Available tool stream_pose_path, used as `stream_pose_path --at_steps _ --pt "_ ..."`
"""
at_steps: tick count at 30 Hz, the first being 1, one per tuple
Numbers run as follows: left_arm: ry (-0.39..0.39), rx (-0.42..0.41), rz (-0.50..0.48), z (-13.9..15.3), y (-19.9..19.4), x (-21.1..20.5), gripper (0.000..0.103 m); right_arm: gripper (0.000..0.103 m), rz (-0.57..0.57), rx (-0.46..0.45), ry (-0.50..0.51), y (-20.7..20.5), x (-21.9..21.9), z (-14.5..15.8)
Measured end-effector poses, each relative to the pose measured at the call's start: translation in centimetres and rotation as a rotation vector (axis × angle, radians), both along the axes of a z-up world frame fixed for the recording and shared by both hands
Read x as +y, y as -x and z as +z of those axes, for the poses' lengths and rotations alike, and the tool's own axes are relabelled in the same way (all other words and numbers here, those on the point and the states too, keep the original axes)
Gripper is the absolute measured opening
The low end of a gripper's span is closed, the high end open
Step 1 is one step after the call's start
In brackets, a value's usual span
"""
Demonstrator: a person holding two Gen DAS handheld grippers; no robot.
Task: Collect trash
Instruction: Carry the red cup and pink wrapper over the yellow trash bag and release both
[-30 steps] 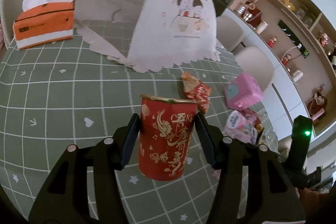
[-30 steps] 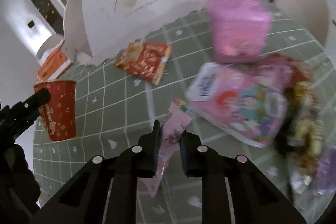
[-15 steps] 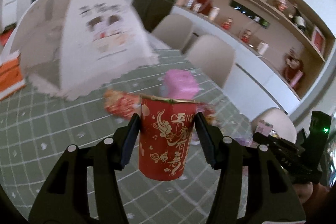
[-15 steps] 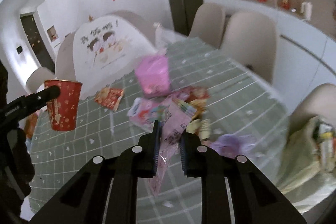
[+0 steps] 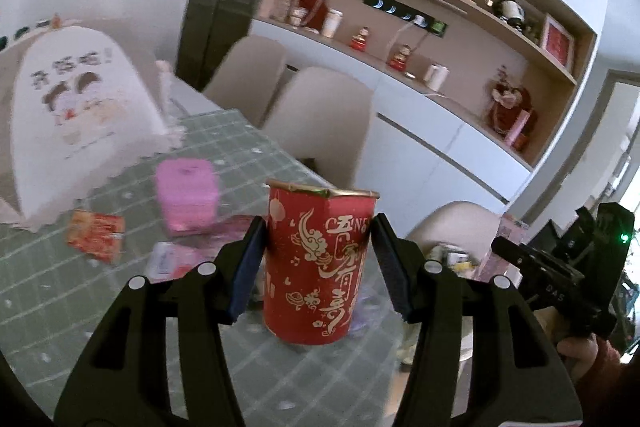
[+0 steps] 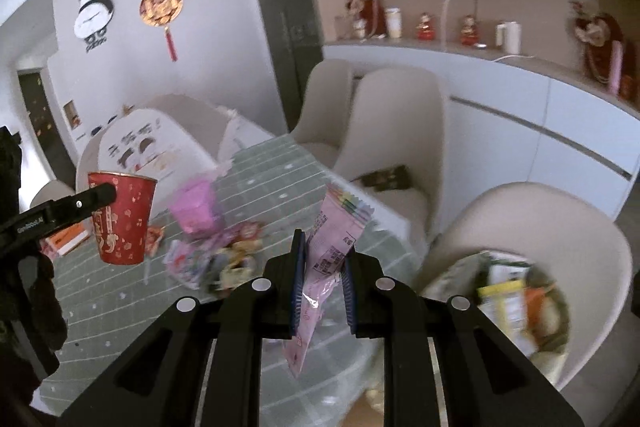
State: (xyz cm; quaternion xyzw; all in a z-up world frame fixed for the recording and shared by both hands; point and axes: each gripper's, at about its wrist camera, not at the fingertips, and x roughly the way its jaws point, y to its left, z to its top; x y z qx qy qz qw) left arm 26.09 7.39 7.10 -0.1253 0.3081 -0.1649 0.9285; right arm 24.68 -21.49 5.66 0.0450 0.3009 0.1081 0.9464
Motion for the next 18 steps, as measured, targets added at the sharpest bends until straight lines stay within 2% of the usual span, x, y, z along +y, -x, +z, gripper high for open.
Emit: stream_pose_path --at_steps 9,14,18 --pt "-0.004 0.038 -0.166 -0.6 -2.9 -13.8 0.052 0.018 -0.115 -0.012 -0.005 0.8 -12.8 -0.3" --pt "0.000 0.071 -0.261 -2.1 -3.9 -20.8 0.052 0.018 -0.151 -0.004 0.002 1.3 -17.9 -1.0" --pt "0.022 0.128 -0.306 -4.2 -4.9 -25.2 0.052 0.018 -0.160 -0.001 0.027 1.7 -20.8 -1.6"
